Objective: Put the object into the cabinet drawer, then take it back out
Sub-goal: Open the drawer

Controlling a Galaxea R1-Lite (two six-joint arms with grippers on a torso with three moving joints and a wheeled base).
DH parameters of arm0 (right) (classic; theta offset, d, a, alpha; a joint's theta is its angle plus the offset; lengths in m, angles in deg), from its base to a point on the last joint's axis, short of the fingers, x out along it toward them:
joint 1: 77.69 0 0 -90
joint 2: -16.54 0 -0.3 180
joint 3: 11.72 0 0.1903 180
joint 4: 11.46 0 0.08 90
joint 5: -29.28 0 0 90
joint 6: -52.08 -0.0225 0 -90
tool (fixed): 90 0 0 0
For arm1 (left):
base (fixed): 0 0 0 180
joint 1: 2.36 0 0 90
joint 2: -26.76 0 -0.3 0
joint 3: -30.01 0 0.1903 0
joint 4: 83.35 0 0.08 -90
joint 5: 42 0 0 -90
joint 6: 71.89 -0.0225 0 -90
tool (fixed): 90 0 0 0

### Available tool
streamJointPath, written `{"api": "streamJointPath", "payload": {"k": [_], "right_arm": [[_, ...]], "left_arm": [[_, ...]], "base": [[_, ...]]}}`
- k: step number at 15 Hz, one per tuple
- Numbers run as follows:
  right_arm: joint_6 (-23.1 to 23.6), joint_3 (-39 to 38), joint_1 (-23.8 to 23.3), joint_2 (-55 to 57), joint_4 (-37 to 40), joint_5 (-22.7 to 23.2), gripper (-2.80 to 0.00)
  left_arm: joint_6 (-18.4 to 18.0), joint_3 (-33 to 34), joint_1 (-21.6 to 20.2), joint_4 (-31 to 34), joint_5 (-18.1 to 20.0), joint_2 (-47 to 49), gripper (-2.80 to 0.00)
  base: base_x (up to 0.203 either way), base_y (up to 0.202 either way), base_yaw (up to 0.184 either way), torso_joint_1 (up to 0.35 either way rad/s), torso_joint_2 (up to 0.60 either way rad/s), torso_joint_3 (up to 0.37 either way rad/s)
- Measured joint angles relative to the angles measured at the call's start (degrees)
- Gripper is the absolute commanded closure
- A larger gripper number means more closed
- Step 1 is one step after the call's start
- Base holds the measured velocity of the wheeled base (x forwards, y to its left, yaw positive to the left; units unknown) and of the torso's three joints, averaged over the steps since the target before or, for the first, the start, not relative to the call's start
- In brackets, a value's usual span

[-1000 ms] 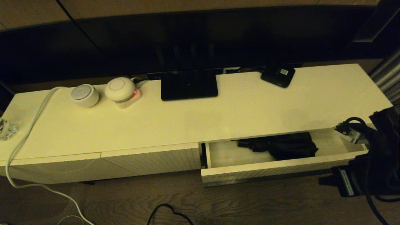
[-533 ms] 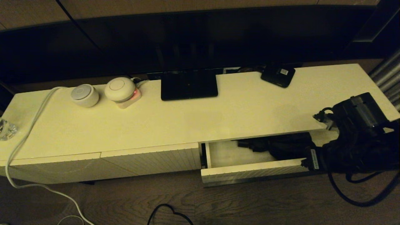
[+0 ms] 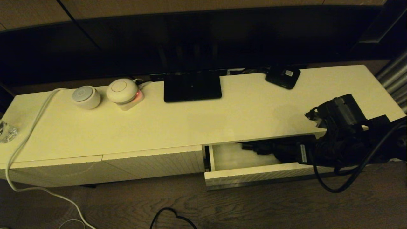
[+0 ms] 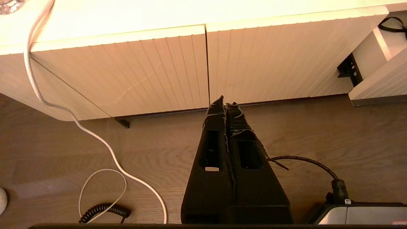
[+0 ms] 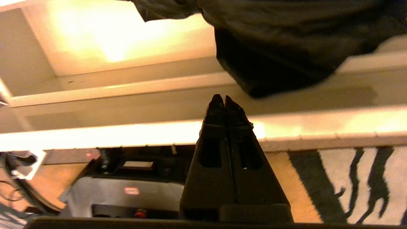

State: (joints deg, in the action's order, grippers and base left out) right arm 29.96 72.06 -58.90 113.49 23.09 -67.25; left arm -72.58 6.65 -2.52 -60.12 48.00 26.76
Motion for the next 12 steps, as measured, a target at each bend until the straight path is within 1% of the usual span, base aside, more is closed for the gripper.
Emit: {"api": "streamJointPath", "payload": {"k": [3, 5, 10, 12], "right_arm": [[1.74, 0.24, -0.08, 1.91, -1.92, -0.1, 0.0], [3.57, -0.2, -0.29, 2.47, -4.25, -1.09, 0.0], [3.94, -3.01, -0.33, 2.08, -3.38, -1.26, 0.0], [3.72, -3.72, -0.29, 1.83, -1.16, -0.97, 0.0]], "left_arm": [[0.0, 0.0, 0.0, 0.0, 0.0, 0.0, 0.0], [-0.02, 0.0, 0.0, -0.02, 0.0, 0.0, 0.0], [0.0, 0.0, 0.0, -0.05, 0.0, 0.0, 0.0], [-0.02, 0.0, 0.0, -0.02, 0.0, 0.0, 0.0]], "base": [[0.0, 0.0, 0.0, 0.0, 0.0, 0.0], [0.0, 0.0, 0.0, 0.0, 0.0, 0.0], [0.0, 0.0, 0.0, 0.0, 0.0, 0.0], [0.0, 0.0, 0.0, 0.0, 0.0, 0.0]]}}
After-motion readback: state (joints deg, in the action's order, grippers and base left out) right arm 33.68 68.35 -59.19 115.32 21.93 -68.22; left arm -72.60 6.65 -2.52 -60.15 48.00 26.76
